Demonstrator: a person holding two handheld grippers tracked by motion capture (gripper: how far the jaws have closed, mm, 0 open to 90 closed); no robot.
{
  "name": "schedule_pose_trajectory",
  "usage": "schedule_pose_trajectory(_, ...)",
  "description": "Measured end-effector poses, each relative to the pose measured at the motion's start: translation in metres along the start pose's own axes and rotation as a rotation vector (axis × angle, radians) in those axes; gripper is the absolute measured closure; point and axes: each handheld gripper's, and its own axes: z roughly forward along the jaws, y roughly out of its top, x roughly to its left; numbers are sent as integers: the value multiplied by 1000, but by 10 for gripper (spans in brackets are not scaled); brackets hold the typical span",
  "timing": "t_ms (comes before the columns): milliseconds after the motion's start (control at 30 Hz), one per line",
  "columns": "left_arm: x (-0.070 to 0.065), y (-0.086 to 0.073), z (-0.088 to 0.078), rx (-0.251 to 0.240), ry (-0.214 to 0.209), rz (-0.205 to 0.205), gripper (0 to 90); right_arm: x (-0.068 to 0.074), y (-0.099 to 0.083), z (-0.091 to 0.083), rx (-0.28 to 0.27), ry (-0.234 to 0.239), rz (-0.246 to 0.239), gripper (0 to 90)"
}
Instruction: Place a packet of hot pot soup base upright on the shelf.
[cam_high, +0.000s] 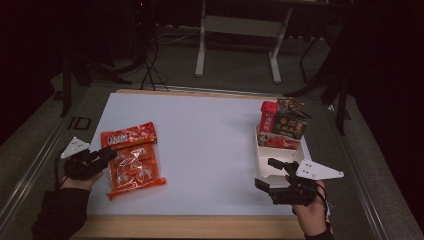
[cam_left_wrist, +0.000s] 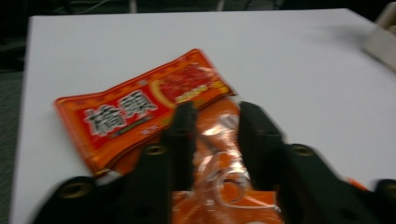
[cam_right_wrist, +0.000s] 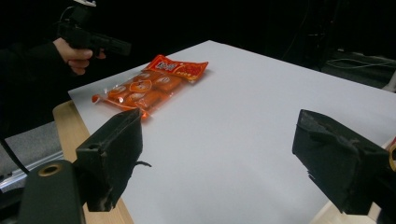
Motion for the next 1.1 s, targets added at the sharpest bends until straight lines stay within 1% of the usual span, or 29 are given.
schedule_pose_trajectory(67, 5, -2, 3, 11, 20, -11, 804, 0, -1, 0, -1, 1, -2, 159)
schedule_pose_trajectory(167, 9, -6, 8, 25, 43, -17, 858, 0, -1, 1, 1, 3, -1, 159)
schedule_pose_trajectory(200, 10, -7, 10, 28, 51, -13, 874, 0, -1, 1, 3, 5, -2, 159)
schedule_pose_trajectory(267, 12, -9, 13, 48, 71, -12, 897, 1, -2, 1, 2, 6, -4, 159)
schedule_pose_trajectory(333, 14, -11, 17, 80, 100, -8, 897, 0, -2, 1, -1, 10, -2, 159)
schedule_pose_trajectory(400, 16, -14, 22, 102, 111, -10, 898, 0, -1, 1, -4, 10, -4, 159)
schedule_pose_trajectory(433, 17, -15, 24, 120, 125, -1, 899, 0, -2, 1, -5, 12, -3, 159)
schedule_pose_trajectory(500, 19, -19, 28, 136, 129, -4, 899, 0, -2, 1, -2, 10, -3, 159)
schedule_pose_trajectory(567, 20, -22, 31, 156, 144, 5, 900, 0, -2, 1, -1, 11, 1, 159)
schedule_pose_trajectory(667, 21, -25, 36, 190, 174, 7, 900, -1, -3, 2, 1, 8, 0, 159)
schedule_pose_trajectory(700, 21, -26, 37, 202, 169, 7, 900, -1, -3, 2, 1, 9, 3, 159)
schedule_pose_trajectory(733, 21, -27, 39, 217, 172, 11, 900, -1, -3, 2, 2, 9, 3, 159)
schedule_pose_trajectory(767, 21, -28, 39, 217, 174, 12, 900, -1, -3, 3, 4, 8, 1, 159)
schedule_pose_trajectory(967, 24, -26, 41, 225, 136, -1, 900, -1, -3, 4, 8, 14, -3, 159)
schedule_pose_trajectory(1000, 24, -25, 42, 230, 123, -5, 900, -1, -3, 4, 8, 14, -4, 159)
schedule_pose_trajectory(1100, 23, -24, 43, 237, 119, 8, 900, -1, -3, 5, 9, 15, -1, 159)
